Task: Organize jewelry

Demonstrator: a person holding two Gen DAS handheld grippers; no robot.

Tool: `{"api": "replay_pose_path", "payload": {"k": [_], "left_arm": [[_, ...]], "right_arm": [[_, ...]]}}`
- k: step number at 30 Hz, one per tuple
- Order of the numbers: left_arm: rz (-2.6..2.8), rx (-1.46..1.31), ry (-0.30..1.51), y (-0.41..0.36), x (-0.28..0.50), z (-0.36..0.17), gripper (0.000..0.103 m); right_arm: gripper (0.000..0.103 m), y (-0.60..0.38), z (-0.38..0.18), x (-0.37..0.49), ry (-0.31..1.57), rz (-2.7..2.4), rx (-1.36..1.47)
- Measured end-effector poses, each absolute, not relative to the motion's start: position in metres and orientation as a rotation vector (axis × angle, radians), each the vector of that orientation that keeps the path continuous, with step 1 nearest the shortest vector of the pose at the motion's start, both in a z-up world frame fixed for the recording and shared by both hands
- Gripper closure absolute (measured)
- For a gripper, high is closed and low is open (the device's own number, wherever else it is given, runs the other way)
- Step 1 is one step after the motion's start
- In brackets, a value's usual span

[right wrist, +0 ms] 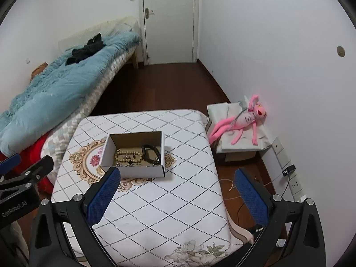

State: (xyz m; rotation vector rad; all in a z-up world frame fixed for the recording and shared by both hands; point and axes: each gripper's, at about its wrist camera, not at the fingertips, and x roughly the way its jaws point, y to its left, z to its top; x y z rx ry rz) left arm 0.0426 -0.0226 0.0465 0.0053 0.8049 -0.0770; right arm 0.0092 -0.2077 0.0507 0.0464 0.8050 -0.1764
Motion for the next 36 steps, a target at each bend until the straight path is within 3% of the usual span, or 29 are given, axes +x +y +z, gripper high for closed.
{"api": "replay_pose_path", "payload": {"k": [17, 36], "left_arm": [[-0.077, -0.022, 0.862, -0.026, 0.054, 0.042, 0.0], [-0.036, 0.011, 1.015, -0.036, 0.122, -0.005, 0.0]], "right_arm": [[0.0, -0.198, 0.075, -0.003, 0.771, -0.163, 0.028], [0.0, -0.211, 0.012, 0.103, 0.956, -0.157, 0.02]]}}
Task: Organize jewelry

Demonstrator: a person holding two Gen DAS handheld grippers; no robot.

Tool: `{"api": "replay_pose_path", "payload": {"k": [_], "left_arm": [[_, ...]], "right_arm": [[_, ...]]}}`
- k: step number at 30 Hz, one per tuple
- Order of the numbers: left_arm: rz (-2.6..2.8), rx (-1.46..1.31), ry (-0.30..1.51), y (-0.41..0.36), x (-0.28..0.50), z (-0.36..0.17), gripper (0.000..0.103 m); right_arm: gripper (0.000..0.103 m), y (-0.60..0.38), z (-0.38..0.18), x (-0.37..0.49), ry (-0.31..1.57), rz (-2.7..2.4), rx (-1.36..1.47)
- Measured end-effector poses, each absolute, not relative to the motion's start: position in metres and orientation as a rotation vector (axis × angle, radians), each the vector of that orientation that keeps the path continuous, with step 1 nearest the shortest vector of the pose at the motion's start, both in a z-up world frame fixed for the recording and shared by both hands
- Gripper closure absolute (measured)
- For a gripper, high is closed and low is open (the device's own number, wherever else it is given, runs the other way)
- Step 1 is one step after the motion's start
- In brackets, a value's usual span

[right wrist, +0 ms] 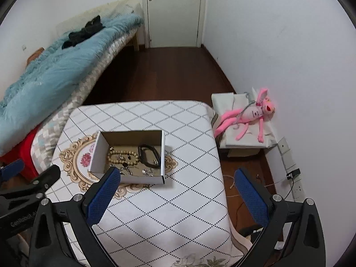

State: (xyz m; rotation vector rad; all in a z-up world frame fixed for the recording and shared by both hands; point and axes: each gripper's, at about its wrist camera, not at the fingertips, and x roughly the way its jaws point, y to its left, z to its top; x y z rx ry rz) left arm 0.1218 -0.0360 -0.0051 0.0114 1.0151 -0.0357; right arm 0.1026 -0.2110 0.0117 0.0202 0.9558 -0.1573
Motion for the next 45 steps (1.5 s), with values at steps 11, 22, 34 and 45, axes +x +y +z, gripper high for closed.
{"api": "replay_pose_path", "payload": {"k": [11, 22, 34, 45], "left_arm": [[-0.036, 0.013, 1.054, -0.041, 0.129, -0.018, 0.0], [-0.028, 0.015, 1.062, -0.037, 0.131, -0.021, 0.0], [-0.017, 0.025, 1.063, -0.032, 0.132, -0.023, 0.0], [-0.025, 0.028, 1.059, -0.031, 0.134, -0.022, 0.0]], "right_arm": [[0.0, -0.214, -0.008, 0.12, 1.012, -0.152, 0.018], [0.0, -0.213, -0.01, 0.121, 1.028, -0.148, 0.005], [0.0, -0.211, -0.011, 0.122, 1.03, -0.142, -0.01], [0.0, -0.208, -0.01, 0.122, 1.034, -0.137, -0.017]]}}
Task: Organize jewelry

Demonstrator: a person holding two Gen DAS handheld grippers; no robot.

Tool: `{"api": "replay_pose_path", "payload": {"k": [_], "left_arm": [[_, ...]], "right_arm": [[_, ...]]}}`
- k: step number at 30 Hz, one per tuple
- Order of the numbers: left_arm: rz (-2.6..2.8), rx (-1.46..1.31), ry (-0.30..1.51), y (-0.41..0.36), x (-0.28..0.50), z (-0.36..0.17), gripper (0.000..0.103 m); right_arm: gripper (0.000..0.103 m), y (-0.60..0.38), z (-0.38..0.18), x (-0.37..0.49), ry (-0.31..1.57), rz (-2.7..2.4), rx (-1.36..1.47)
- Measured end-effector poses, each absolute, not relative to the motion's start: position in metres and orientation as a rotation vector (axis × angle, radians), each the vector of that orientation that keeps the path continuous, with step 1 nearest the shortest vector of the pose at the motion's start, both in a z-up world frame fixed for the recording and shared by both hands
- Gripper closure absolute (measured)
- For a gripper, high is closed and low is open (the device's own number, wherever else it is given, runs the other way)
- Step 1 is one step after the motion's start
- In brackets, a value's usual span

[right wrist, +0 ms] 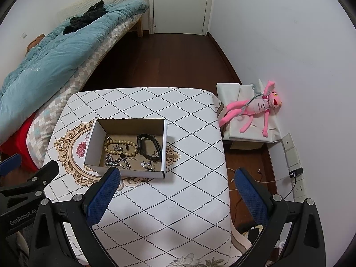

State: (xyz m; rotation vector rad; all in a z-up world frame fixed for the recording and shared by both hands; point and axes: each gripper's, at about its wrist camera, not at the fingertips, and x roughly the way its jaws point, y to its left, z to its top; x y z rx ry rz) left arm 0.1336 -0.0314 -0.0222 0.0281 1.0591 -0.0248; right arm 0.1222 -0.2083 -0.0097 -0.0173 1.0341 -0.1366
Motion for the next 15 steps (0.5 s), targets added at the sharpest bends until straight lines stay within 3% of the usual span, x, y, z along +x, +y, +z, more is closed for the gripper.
{"api": "replay_pose_path", "payload": {"k": [15], "left_arm": [[-0.03, 0.026, 1.056, -0.0306, 0.1364, -0.0208, 0.0]], "right_arm": [[0.0, -0.2077, -0.0102, 0.1242, 1.04, -0.134, -0.017]]}}
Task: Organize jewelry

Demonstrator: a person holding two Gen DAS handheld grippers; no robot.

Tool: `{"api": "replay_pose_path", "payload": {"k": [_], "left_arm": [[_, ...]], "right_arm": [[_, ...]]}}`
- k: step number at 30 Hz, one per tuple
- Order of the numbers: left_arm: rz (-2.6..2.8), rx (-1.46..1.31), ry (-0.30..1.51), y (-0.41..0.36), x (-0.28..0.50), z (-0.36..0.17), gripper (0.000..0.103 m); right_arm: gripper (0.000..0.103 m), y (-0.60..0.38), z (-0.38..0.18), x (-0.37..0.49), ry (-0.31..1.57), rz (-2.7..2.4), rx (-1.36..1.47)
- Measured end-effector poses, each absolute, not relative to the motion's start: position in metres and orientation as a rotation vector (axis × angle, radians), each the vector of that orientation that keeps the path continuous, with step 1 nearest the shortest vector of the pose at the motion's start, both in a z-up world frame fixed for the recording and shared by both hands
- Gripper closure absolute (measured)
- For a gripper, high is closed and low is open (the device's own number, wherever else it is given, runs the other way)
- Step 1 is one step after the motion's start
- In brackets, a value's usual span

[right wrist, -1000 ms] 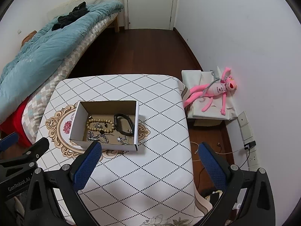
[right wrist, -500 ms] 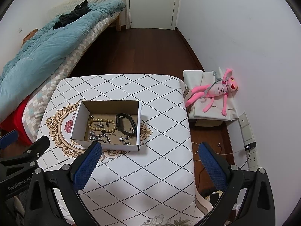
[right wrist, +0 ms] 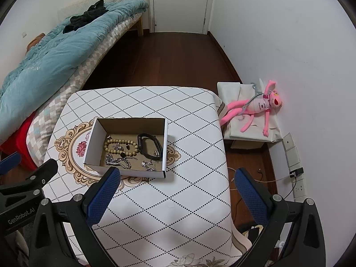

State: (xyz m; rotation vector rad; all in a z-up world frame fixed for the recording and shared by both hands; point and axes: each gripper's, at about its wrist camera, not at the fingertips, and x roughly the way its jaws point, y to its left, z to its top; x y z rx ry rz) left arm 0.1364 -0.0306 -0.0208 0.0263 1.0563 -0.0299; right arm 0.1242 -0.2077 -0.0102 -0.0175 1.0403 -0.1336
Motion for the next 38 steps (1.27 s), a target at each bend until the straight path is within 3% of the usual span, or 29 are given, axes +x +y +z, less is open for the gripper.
{"api": "replay_pose_path", "payload": {"k": [38], "left_arm": [[-0.026, 0.026, 1.042, -0.0315, 0.1336, -0.0155, 0.0]], "right_arm": [[0.0, -0.2107, -0.0143, 0.1204, 1.048, -0.135, -0.027]]}}
